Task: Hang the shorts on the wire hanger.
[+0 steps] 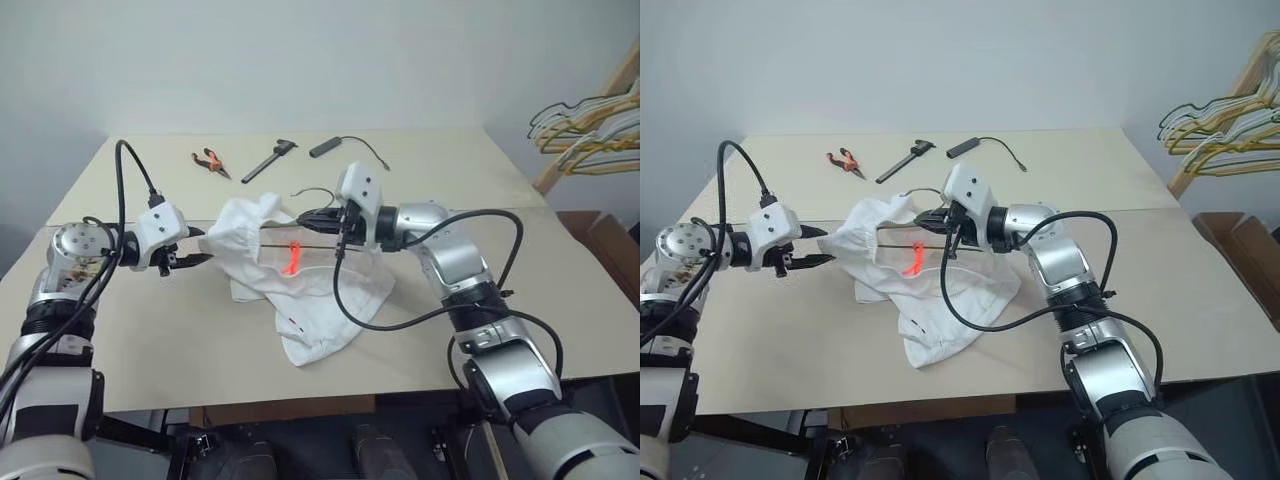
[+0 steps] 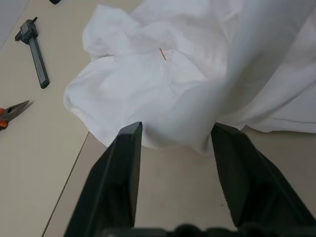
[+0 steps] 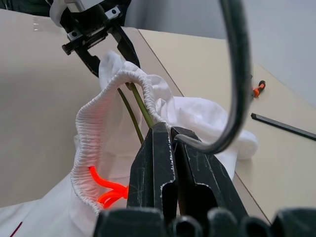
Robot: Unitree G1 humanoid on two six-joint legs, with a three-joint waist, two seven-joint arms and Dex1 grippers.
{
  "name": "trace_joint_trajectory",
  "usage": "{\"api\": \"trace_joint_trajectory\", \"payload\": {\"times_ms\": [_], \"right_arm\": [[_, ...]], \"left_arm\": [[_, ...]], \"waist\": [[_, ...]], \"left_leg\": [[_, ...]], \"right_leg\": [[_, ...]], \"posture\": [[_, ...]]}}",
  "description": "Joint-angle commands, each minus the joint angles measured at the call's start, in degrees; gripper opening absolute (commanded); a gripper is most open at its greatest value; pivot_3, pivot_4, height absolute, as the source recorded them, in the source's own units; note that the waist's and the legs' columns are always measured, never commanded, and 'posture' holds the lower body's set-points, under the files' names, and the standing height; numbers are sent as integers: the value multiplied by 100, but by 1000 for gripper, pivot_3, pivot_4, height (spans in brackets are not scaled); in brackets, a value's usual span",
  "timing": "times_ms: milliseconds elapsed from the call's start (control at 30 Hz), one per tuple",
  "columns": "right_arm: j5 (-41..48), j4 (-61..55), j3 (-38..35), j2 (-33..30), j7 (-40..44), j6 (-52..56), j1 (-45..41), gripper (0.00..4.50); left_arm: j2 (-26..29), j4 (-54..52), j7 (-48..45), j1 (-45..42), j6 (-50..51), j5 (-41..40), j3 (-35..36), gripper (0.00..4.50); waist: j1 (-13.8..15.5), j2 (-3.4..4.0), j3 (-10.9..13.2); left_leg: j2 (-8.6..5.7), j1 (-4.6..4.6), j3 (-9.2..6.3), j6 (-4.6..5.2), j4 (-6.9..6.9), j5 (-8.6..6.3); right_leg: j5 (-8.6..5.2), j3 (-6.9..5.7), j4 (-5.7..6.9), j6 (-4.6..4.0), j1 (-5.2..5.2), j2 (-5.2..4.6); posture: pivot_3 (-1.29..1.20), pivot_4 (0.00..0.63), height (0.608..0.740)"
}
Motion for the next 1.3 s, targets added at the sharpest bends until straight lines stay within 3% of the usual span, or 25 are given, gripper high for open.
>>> {"api": "trace_joint_trajectory", "payload": {"times_ms": [33, 133, 167, 367, 633, 1300], "right_arm": [[67, -273, -161, -38, 13, 18, -166, 0], [68, -298, -169, -82, 26, 52, -146, 0], [72, -304, -173, -92, 31, 62, -141, 0], [79, -288, -187, -168, 65, 92, -123, 0], [96, -163, -190, -298, 228, 116, -149, 0], [-529, -12, -64, -721, 220, -66, -97, 0]], "left_arm": [[0, 29, 10, -201, -92, -90, 109, 1056], [-73, -81, -117, -162, -56, -308, 228, 109], [-91, -107, -150, -152, -36, -373, 263, 29], [-47, -367, -617, -62, 269, -781, 432, 29], [286, -336, -1105, -130, 398, -699, 341, 29], [435, -228, -708, -251, 354, -672, 485, 29]], "waist": [[-7, 0, 0], [-11, 0, 0], [-8, 0, 0], [-10, 0, 0], [-22, 0, 0], [4, -1, -1]], "left_leg": [[0, 0, 0, 0, 0, 0], [0, 0, 0, 0, 0, 0], [0, 0, 0, 0, 0, 0], [0, -1, 0, 0, 0, 0], [1, 0, 0, 0, 0, 0], [0, 0, 0, -1, 0, 1]], "right_leg": [[0, 0, 0, 0, 0, 0], [0, 0, 1, 0, 0, 0], [0, 0, 1, 0, 0, 0], [0, 0, 1, 0, 0, 0], [0, 0, -1, 0, 0, 1], [0, 0, -4, 0, 0, 0]], "posture": [[-3, 21, 740], [-2, 23, 740], [-1, 24, 740], [3, 24, 740], [12, 20, 740], [15, 20, 740]]}}
